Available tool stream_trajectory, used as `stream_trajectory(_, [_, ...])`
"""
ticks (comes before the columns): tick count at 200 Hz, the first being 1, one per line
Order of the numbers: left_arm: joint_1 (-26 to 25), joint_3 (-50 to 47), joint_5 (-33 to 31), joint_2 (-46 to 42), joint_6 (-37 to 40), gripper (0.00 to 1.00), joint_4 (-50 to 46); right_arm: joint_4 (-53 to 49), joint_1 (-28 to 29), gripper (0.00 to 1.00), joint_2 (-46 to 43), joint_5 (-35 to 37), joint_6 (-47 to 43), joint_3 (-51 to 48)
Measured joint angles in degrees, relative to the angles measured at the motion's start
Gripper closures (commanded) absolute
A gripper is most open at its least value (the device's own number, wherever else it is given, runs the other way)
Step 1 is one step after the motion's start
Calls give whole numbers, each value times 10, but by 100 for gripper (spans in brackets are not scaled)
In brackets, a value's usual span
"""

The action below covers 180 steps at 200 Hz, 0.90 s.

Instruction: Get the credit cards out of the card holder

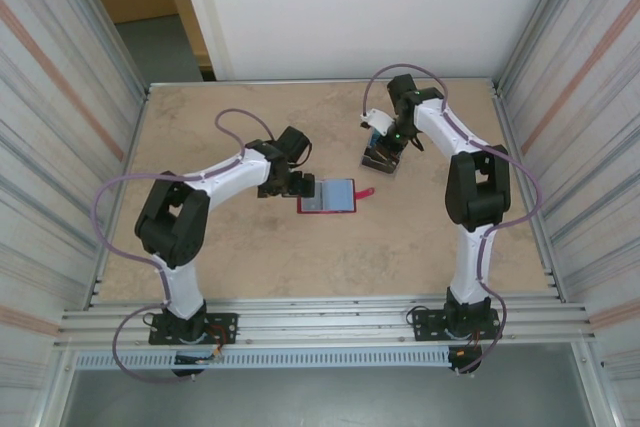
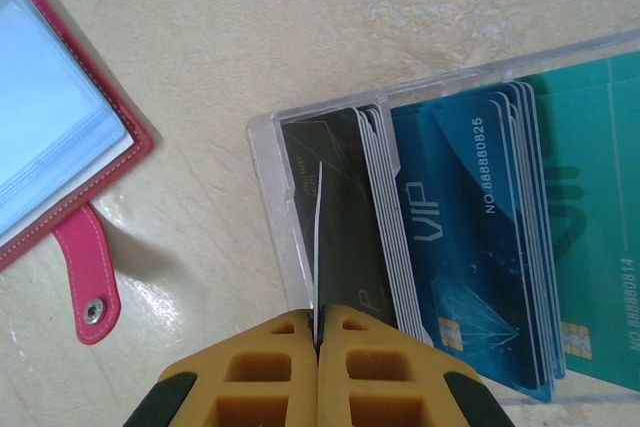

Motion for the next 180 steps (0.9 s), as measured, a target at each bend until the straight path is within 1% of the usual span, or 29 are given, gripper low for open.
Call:
stream_trajectory(16, [0, 0, 0, -9, 0, 2, -3, -2, 0, 100, 3, 0, 0, 5])
stream_trajectory(74, [0, 0, -1, -23, 0, 2, -4, -15, 1, 100, 20, 0, -3, 30])
stream_trajectory(132, [1, 0, -3, -33, 0, 2, -6, -43, 13, 100, 33, 3, -39, 88])
stream_trajectory(180, [5, 0, -5, -43, 0, 2, -6, -54, 12, 100, 36, 12, -60, 94])
